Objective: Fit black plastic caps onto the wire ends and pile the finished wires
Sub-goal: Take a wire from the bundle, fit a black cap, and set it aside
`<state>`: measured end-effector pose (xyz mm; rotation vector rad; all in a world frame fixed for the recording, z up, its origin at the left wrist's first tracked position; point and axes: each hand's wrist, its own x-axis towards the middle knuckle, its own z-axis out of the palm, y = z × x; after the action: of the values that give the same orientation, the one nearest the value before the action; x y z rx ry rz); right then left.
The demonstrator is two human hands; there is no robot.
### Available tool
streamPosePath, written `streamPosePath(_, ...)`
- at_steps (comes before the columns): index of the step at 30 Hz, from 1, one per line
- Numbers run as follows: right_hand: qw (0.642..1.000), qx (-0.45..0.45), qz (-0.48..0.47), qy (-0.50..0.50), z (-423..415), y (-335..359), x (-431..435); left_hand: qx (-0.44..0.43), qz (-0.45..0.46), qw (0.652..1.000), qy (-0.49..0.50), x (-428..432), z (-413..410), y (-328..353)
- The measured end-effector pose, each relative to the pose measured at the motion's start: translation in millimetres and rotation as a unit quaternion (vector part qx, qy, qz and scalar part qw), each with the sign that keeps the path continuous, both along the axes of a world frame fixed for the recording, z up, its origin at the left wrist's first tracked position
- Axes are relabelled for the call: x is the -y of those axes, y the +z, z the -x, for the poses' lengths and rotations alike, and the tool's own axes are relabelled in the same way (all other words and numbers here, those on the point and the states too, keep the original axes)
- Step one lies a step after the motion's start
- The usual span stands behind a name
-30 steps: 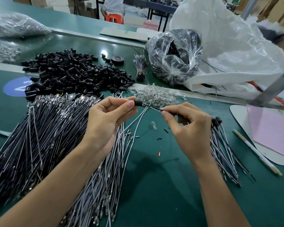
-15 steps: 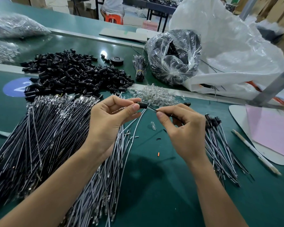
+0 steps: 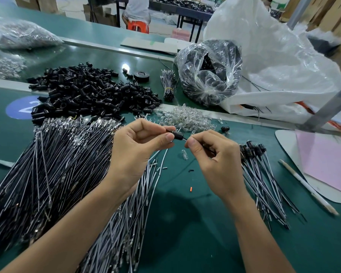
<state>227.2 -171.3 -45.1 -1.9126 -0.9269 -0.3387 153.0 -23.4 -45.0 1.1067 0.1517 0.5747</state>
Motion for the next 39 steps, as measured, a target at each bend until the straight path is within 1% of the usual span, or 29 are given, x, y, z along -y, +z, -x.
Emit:
streamPosePath(3, 1.0, 0.009, -0.006, 0.0, 1, 0, -2, -0.008, 0.002, 1.0, -0.003, -1, 0, 0)
streamPosePath(8, 0.999, -0.027, -0.035, 0.0, 1, -2, -3, -0.011, -0.022, 1.0, -0.016, -1, 1, -2)
streamPosePath(15, 0.999, 0.006, -0.018, 0.03, 3, 0, -4, -0.028, -0.035, 0.999, -0.028, -2, 2, -1)
streamPosePath(18, 0.999, 0.036, -0.017, 0.005, 4, -1, -5, -0.044, -0.061, 0.997, -0.028, -3, 2, -1)
streamPosePath(21, 0.998, 0.047, -0.011, -0.035, 1, -2, -3, -0.056, -0.062, 0.997, 0.008, -3, 2, 1)
streamPosePath(26, 0.997, 0.008, -0.028, -0.071, -12, 3, 9, -0.046, -0.007, 0.993, 0.105, -17, 6, 9)
streamPosePath(27, 0.996, -0.013, -0.039, -0.075, -14, 4, 12, -0.043, 0.007, 0.992, 0.12, -20, 6, 10)
streamPosePath(29, 0.99, -0.091, -0.08, -0.066, -18, 5, 15, -0.043, 0.025, 0.99, 0.135, -21, 7, 10)
streamPosePath(31, 0.969, -0.189, -0.155, -0.036, -18, 7, 16, -0.05, 0.02, 0.99, 0.128, -18, 6, 9)
streamPosePath(32, 0.95, -0.236, -0.204, -0.012, -18, 8, 16, -0.054, 0.015, 0.992, 0.115, -17, 6, 8)
streamPosePath(33, 0.923, -0.284, -0.259, 0.021, -18, 10, 16, -0.063, 0.012, 0.994, 0.093, -17, 6, 7)
streamPosePath(35, 0.849, -0.371, -0.362, 0.103, -18, 14, 16, -0.094, -0.008, 0.995, 0.019, -18, 6, 7)
streamPosePath(37, 0.781, -0.423, -0.429, 0.165, -18, 17, 17, -0.115, -0.042, 0.99, -0.074, -18, 6, 6)
streamPosePath(39, 0.729, -0.451, -0.475, 0.199, -18, 19, 20, -0.095, -0.053, 0.987, -0.118, -17, 6, 7)
